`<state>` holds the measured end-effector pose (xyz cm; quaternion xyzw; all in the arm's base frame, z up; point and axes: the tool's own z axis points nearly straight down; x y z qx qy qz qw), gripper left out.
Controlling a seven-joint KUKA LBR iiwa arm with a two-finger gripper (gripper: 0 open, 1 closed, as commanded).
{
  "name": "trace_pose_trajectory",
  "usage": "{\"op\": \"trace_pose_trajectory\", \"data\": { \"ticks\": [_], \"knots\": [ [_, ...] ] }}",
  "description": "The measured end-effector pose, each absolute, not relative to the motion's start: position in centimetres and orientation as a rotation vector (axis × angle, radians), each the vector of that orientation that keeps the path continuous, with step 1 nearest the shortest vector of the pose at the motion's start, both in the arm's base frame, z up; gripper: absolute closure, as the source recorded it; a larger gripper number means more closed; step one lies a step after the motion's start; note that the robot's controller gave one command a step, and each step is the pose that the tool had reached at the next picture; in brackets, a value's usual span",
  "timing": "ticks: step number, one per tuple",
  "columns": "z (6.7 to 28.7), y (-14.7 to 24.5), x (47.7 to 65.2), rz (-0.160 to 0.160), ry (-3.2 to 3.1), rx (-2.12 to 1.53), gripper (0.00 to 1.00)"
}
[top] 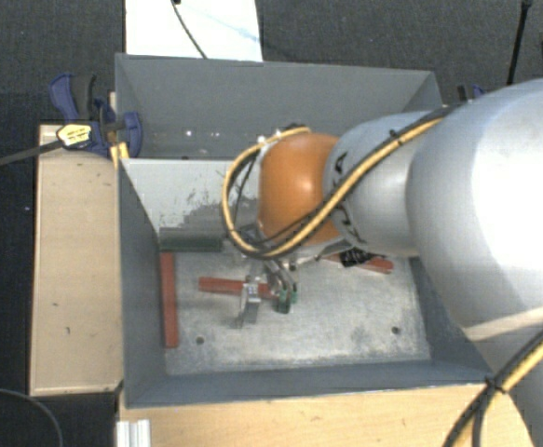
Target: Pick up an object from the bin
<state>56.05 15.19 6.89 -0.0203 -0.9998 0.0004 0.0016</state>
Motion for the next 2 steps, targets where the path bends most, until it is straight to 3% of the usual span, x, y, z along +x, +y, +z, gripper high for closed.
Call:
{"op": "trace_pose_trajectory", "data": {
  "ticks": [1, 2],
  "knots": [
    [7.0, 15.2, 56.2, -0.001, -3.141, -0.067, 1.00],
    [25.7, 14.3, 57.9, -0.004, -3.153, 0.012, 1.00]
  ]
}}
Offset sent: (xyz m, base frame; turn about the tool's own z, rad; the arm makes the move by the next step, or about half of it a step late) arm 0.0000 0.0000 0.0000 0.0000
